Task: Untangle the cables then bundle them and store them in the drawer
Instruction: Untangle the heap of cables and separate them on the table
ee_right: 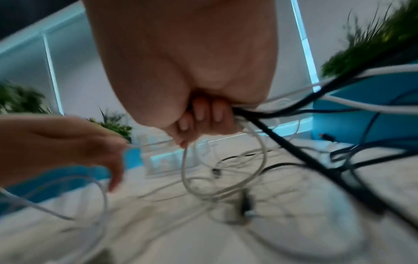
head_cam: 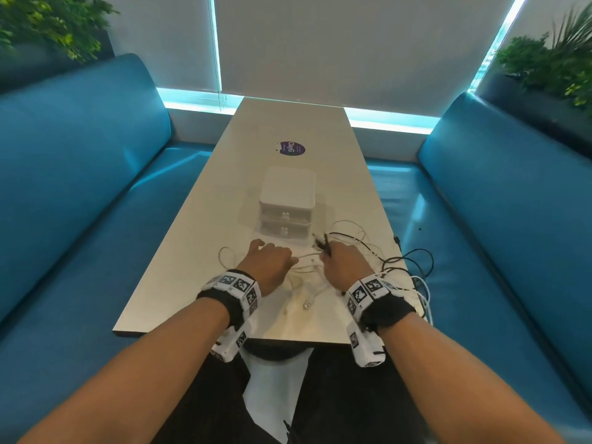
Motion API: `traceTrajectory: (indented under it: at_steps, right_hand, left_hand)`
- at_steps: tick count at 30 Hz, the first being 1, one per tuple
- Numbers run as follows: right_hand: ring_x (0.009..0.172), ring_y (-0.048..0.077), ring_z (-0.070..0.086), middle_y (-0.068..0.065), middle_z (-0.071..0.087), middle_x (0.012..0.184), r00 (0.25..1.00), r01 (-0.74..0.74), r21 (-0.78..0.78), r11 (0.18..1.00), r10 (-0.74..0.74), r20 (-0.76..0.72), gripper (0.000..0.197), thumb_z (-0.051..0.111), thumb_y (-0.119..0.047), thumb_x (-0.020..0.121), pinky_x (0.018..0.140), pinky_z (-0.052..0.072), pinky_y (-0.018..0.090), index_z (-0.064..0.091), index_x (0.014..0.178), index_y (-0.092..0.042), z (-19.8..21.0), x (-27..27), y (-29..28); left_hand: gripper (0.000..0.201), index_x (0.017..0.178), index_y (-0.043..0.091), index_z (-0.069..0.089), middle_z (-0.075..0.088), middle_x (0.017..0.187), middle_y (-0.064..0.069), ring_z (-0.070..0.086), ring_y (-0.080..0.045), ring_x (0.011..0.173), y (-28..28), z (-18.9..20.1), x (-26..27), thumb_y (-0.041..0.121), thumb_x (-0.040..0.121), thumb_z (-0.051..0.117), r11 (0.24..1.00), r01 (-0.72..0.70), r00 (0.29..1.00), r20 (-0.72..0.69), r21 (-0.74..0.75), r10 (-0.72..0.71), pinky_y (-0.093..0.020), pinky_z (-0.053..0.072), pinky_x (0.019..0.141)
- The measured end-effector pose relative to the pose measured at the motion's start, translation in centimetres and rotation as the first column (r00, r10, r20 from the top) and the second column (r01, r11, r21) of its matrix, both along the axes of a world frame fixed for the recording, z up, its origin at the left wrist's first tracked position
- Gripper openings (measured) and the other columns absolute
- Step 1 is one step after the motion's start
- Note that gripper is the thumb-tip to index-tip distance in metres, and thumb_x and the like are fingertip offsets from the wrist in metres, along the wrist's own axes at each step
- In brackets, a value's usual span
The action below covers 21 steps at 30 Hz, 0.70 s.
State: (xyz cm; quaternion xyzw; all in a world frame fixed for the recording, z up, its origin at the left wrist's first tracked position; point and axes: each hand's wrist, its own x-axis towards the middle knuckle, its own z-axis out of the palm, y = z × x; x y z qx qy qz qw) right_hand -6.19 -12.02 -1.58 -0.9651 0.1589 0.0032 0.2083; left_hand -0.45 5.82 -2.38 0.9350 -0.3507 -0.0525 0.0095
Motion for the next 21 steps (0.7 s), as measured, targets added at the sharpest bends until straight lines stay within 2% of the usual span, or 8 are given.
traceTrajectory:
  at_steps: [2, 4, 7, 9, 13, 17, 19, 21]
  right_hand:
    - [0.099, 0.032, 0.064, 0.011, 0.067, 0.108, 0.995, 0.102, -0.048, 0.994, -0.103, -0.01, 0.027, 0.046, -0.033, 0.097, 0.086, 0.053, 0.04, 0.062, 0.11, -0.016, -0.1, -0.2, -1.3]
    - [0.102, 0.033, 0.063, 0.012, 0.066, 0.111, 0.989, 0.145, -0.037, 0.989, -0.145, -0.001, 0.027, 0.047, -0.032, 0.097, 0.085, 0.051, 0.038, 0.062, 0.112, -0.014, -0.1, -0.1, -1.6]
    - [0.102, 0.035, 0.062, 0.017, 0.064, 0.112, 0.988, 0.139, 0.016, 0.99, -0.14, 0.063, 0.028, 0.045, -0.03, 0.099, 0.084, 0.049, 0.039, 0.058, 0.113, -0.01, -0.1, 0.1, -0.4]
    - [0.099, 0.037, 0.062, 0.02, 0.065, 0.108, 0.979, 0.134, 0.061, 0.989, -0.142, 0.149, 0.029, 0.045, -0.032, 0.1, 0.077, 0.047, 0.036, 0.056, 0.113, -0.008, 0.0, 0.0, 0.3]
    - [0.092, 0.034, 0.064, 0.015, 0.069, 0.101, 0.952, 0.007, 0.162, 0.987, -0.056, 0.3, 0.025, 0.049, -0.023, 0.098, 0.069, 0.039, 0.028, 0.055, 0.118, -0.011, 0.9, -0.5, 1.8]
    - [0.085, 0.031, 0.065, 0.009, 0.066, 0.085, 0.988, -0.089, 0.175, 0.981, 0.064, 0.142, 0.02, 0.049, -0.021, 0.094, 0.066, 0.043, 0.03, 0.065, 0.099, -0.01, 0.8, -0.4, 2.3]
    - [0.081, 0.028, 0.064, 0.006, 0.065, 0.081, 0.995, -0.095, 0.22, 0.971, 0.083, 0.06, 0.018, 0.05, -0.02, 0.093, 0.064, 0.046, 0.031, 0.066, 0.093, -0.011, 0.6, -0.4, 1.9]
    - [0.078, 0.023, 0.061, 0.0, 0.062, 0.076, 0.993, -0.115, 0.232, 0.966, 0.111, 0.031, 0.013, 0.053, -0.023, 0.095, 0.06, 0.043, 0.029, 0.064, 0.091, -0.018, 0.5, -0.3, 1.6]
  left_hand:
    - [0.024, 0.097, 0.023, 0.053, 0.059, 0.092, 0.002, 0.057, -0.022, 0.099, 0.9, 0.1, 0.8, 0.026, 0.109, 0.032, 0.999, -0.002, 1.0, 0.001, -0.043, 0.002, -0.045, 0.024, 0.112]
    - [0.026, 0.1, 0.023, 0.059, 0.057, 0.099, 0.001, 0.055, -0.022, 0.1, 1.1, 0.2, 1.2, 0.023, 0.108, 0.035, 0.999, 0.026, 0.998, 0.055, -0.043, -0.023, -0.045, 0.028, 0.109]
    - [0.028, 0.104, 0.018, 0.065, 0.054, 0.107, -0.004, 0.053, -0.026, 0.1, 0.2, 0.4, 1.1, 0.022, 0.107, 0.037, 0.997, 0.045, 0.996, 0.077, -0.066, -0.04, -0.044, 0.034, 0.103]
    - [0.029, 0.103, 0.015, 0.066, 0.054, 0.109, -0.007, 0.053, -0.028, 0.1, -0.6, 0.4, 0.9, 0.021, 0.106, 0.038, 0.998, 0.044, 0.998, 0.056, -0.034, -0.042, -0.043, 0.037, 0.1]
    - [0.03, 0.105, 0.012, 0.065, 0.056, 0.107, -0.01, 0.056, -0.032, 0.099, -1.6, 0.1, 0.3, 0.022, 0.107, 0.037, 0.997, 0.075, 0.997, 0.027, 0.015, -0.075, -0.042, 0.038, 0.095]
    - [0.026, 0.116, 0.014, 0.063, 0.059, 0.109, -0.009, 0.057, -0.03, 0.1, -1.8, -0.3, 0.2, 0.018, 0.107, 0.039, 0.989, 0.096, 0.995, 0.044, -0.115, -0.092, -0.041, 0.04, 0.09]
    - [0.021, 0.111, 0.011, 0.06, 0.062, 0.107, -0.01, 0.061, -0.032, 0.096, -1.5, -0.5, 0.5, 0.019, 0.107, 0.041, 0.978, 0.068, 0.998, -0.001, -0.196, -0.069, -0.039, 0.043, 0.085]
    - [0.021, 0.107, 0.008, 0.06, 0.065, 0.105, -0.011, 0.063, -0.034, 0.093, -1.0, -0.7, 0.9, 0.022, 0.106, 0.043, 0.97, 0.036, 0.998, -0.046, -0.24, -0.048, -0.041, 0.048, 0.082]
